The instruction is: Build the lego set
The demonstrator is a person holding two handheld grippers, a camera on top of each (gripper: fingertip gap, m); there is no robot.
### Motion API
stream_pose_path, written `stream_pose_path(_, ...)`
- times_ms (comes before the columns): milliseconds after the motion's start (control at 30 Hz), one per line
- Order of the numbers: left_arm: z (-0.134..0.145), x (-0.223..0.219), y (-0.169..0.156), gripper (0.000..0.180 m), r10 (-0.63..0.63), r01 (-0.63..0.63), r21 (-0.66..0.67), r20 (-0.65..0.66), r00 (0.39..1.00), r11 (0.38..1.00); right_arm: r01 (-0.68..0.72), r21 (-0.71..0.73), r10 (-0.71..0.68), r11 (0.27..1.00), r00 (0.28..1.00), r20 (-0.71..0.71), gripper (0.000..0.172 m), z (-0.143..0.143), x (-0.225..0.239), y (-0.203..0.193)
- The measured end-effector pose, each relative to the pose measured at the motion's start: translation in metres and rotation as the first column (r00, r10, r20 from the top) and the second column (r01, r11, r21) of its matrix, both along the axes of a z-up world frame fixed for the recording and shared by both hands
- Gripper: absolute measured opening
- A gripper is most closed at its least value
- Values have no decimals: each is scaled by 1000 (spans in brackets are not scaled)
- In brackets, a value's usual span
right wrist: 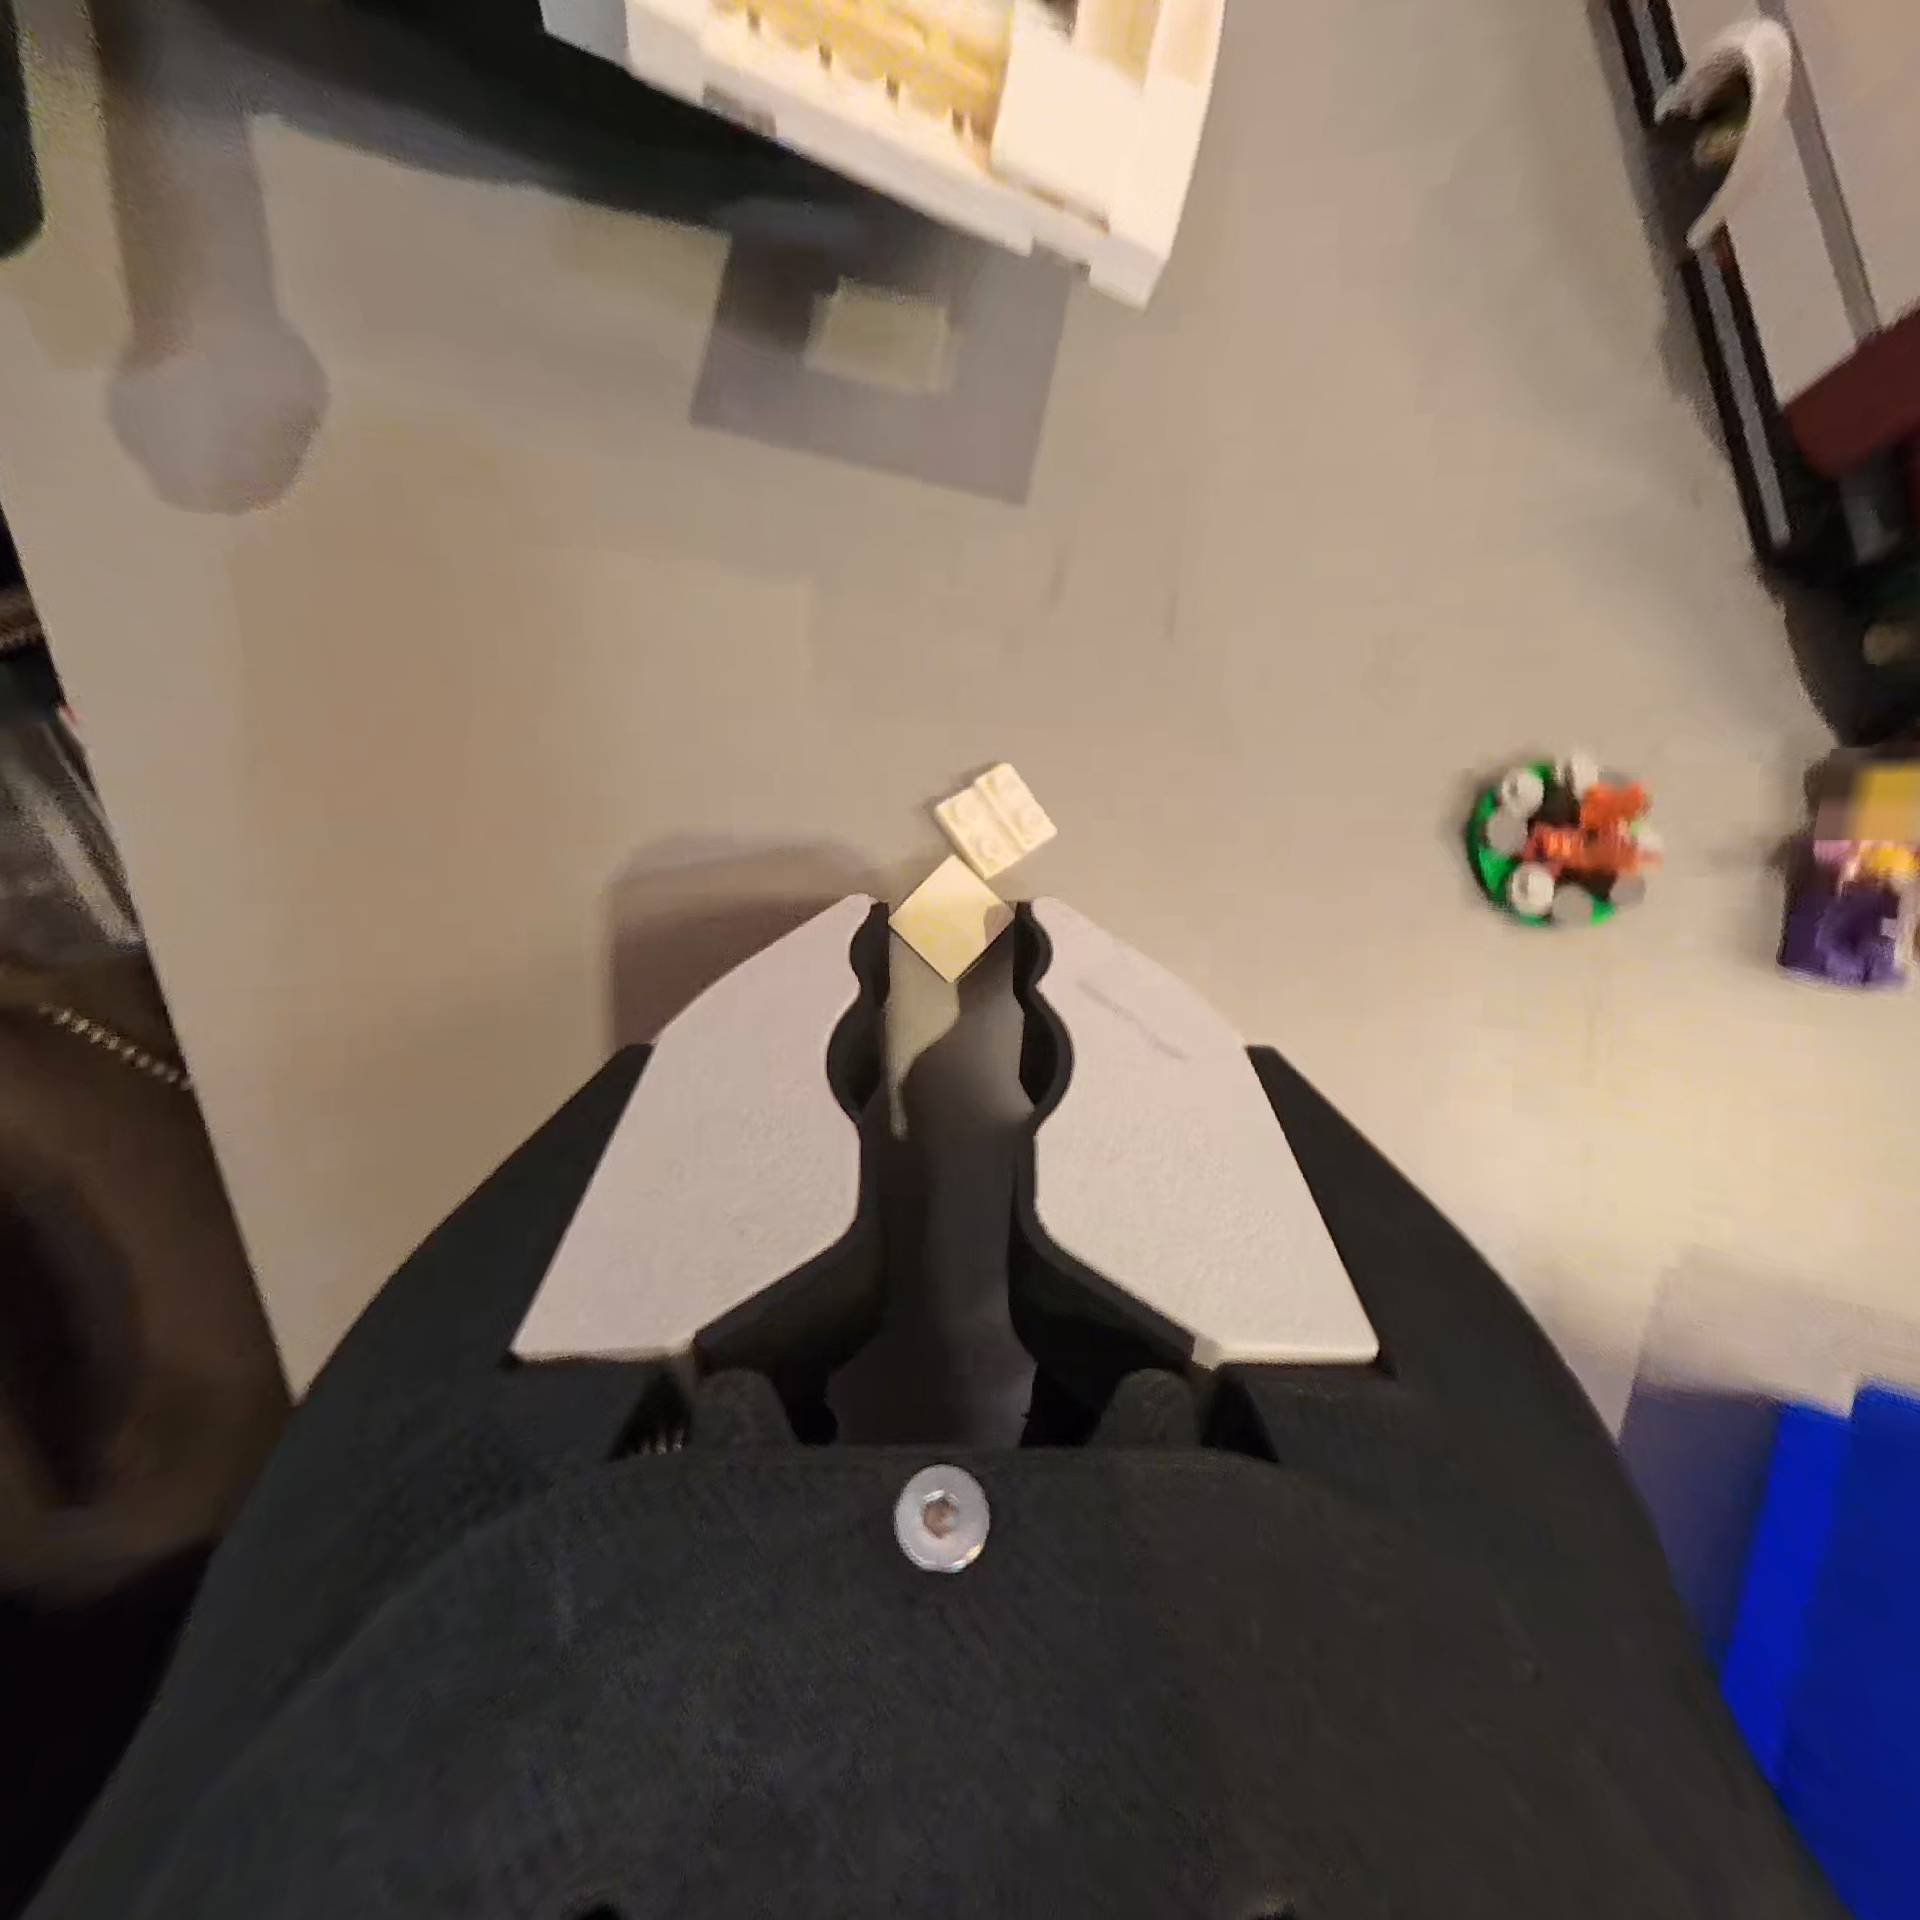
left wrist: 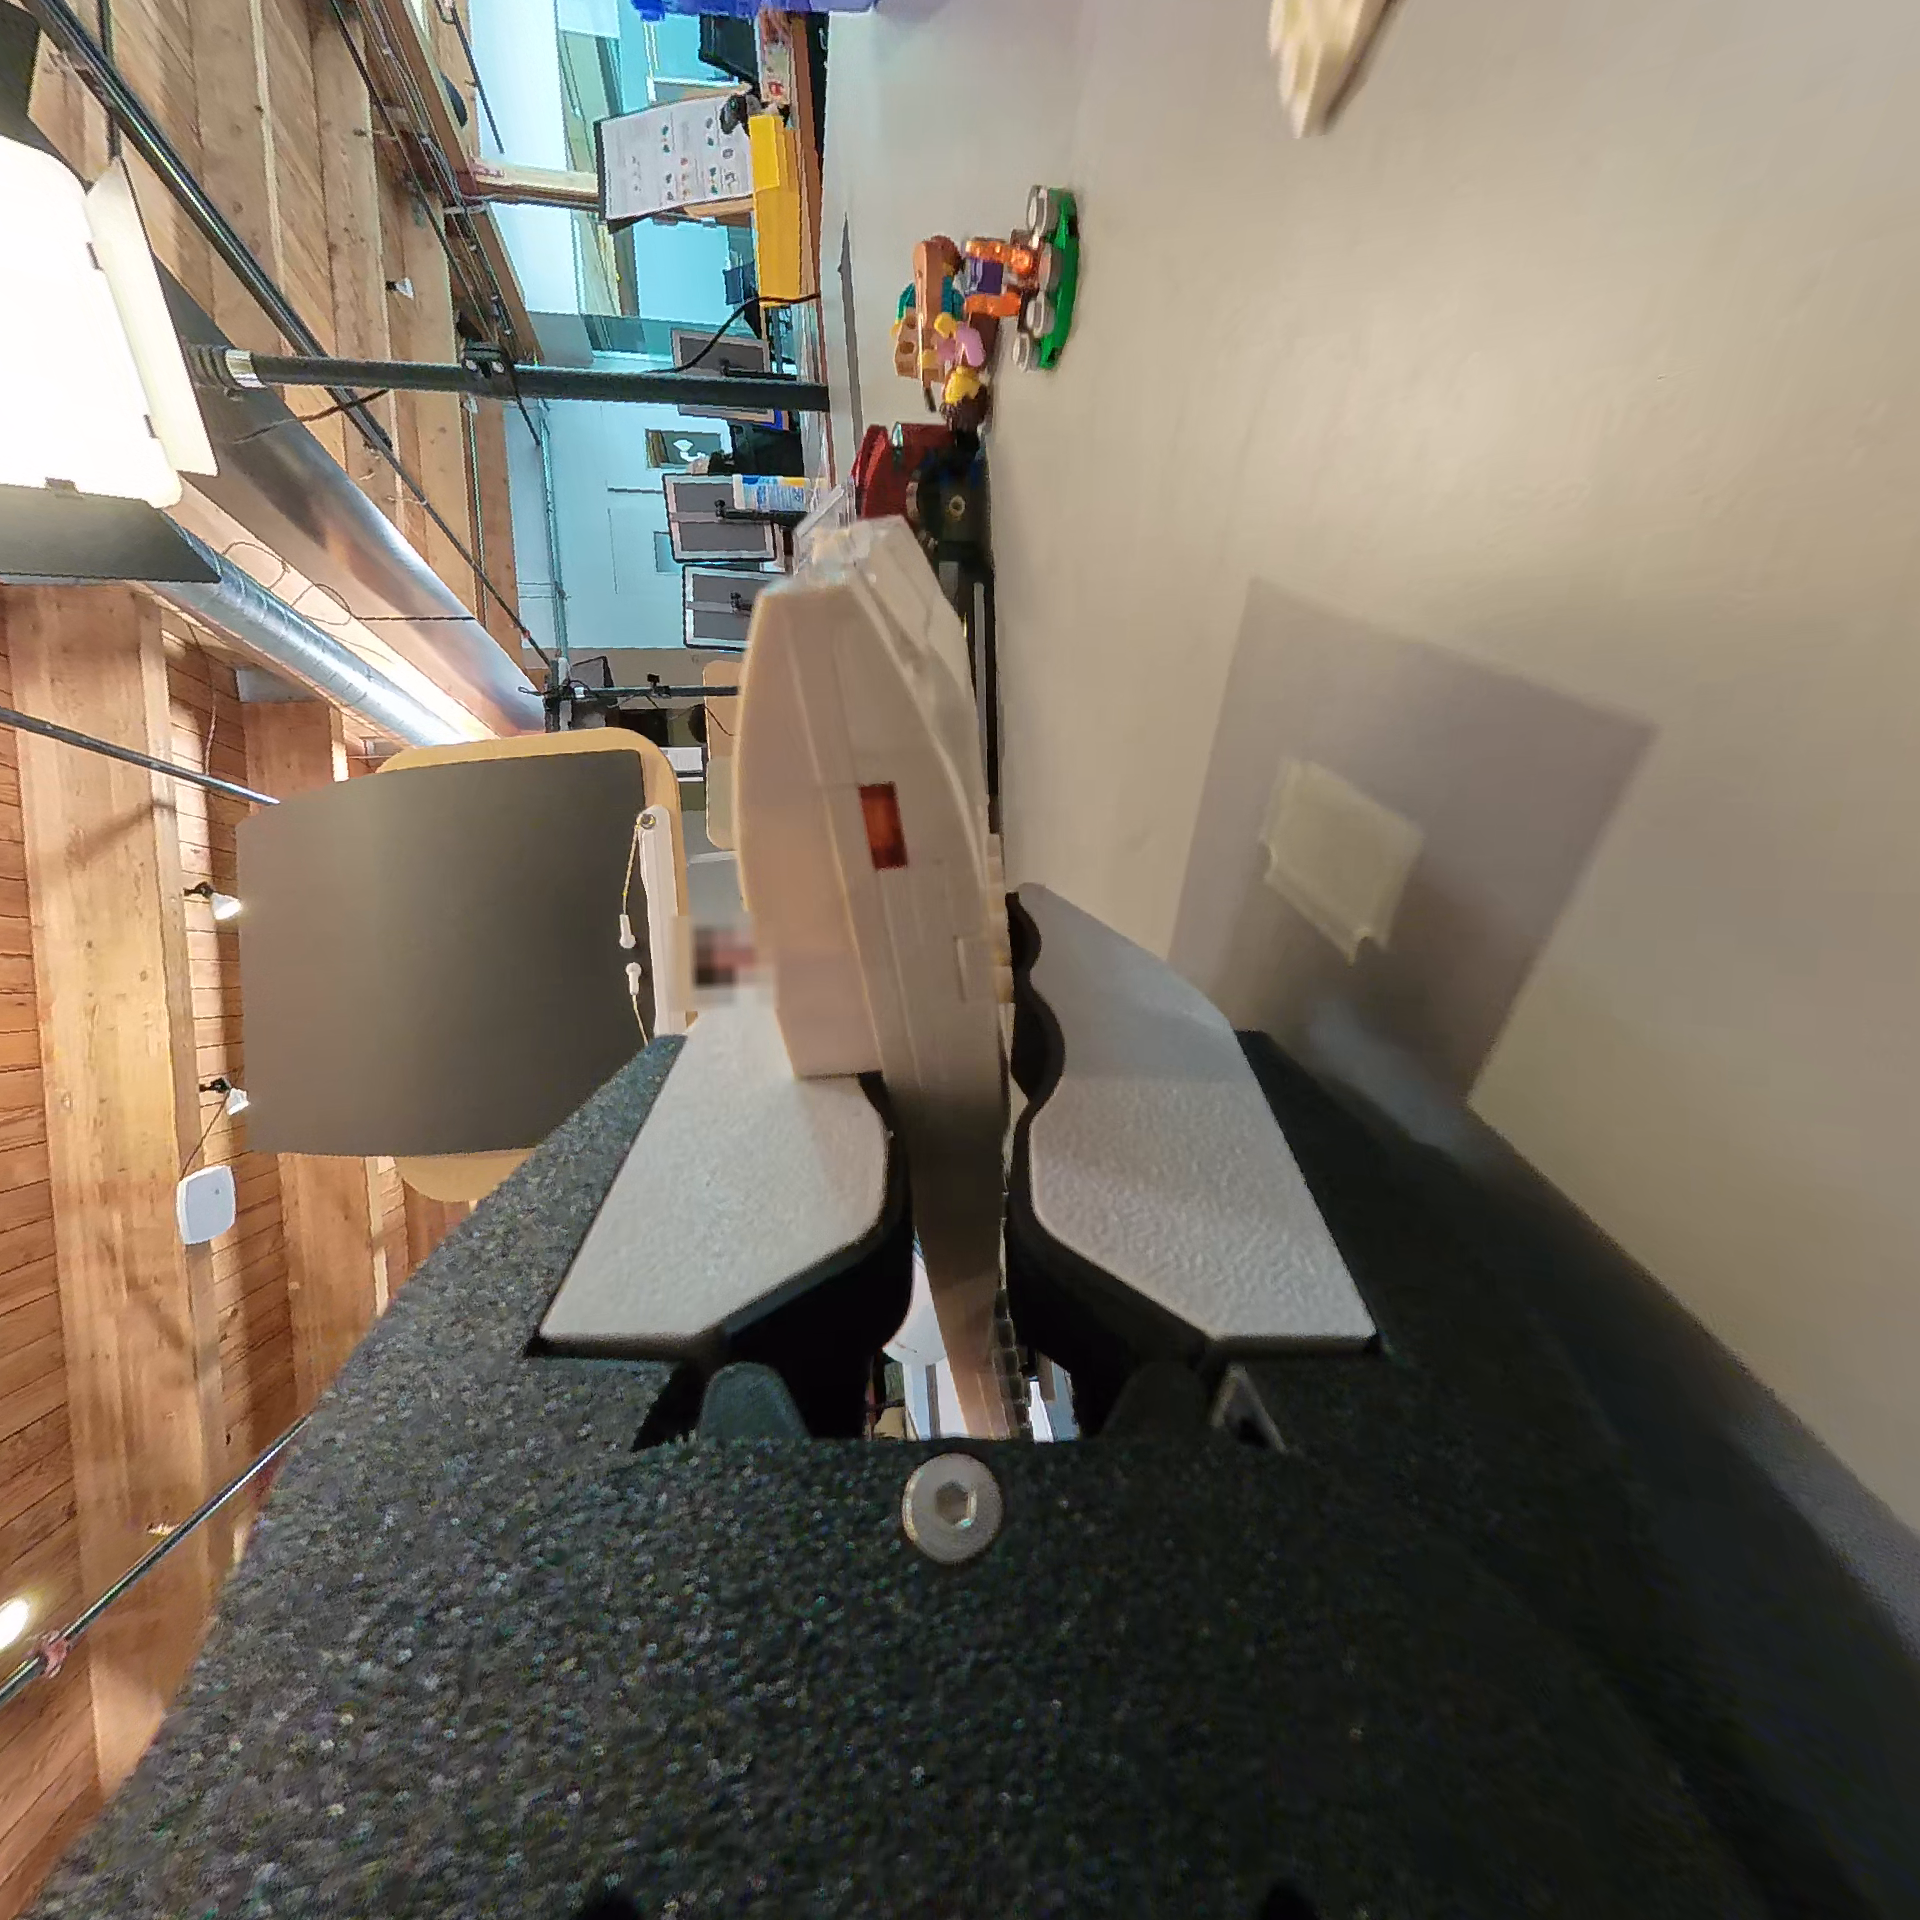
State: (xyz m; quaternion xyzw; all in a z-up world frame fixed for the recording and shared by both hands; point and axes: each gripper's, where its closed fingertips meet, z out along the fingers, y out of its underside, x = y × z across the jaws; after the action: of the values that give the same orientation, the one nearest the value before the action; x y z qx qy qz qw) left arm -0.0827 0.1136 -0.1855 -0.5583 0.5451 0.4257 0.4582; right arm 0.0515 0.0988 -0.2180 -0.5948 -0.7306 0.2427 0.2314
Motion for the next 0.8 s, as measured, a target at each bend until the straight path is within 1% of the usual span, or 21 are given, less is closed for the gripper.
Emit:
stream_pose_path(100,0,-5,0,15,12,-12,-3,10,1000,1000,-37,25,38,999,999,-19,23,1,-28,-1)
stream_pose_path(233,-1,-11,3,15,30,-29,-9,24,999,1000,-12,37,13,999,1000,-28,23,1,-58,2)
stream_pose_path(533,-1,-15,5,16,43,-42,-27,50,998,999,141,-38,-142,989,989,-42,31,2,-45,-4)
stream_pose_path(667,-2,-13,5,16,35,-34,-30,44,998,999,145,-13,-145,989,989,-34,30,0,-51,-11)
stream_pose_path(800,1,-11,4,16,31,-30,-17,41,999,999,47,-12,-47,999,998,-29,31,1,-58,-35)
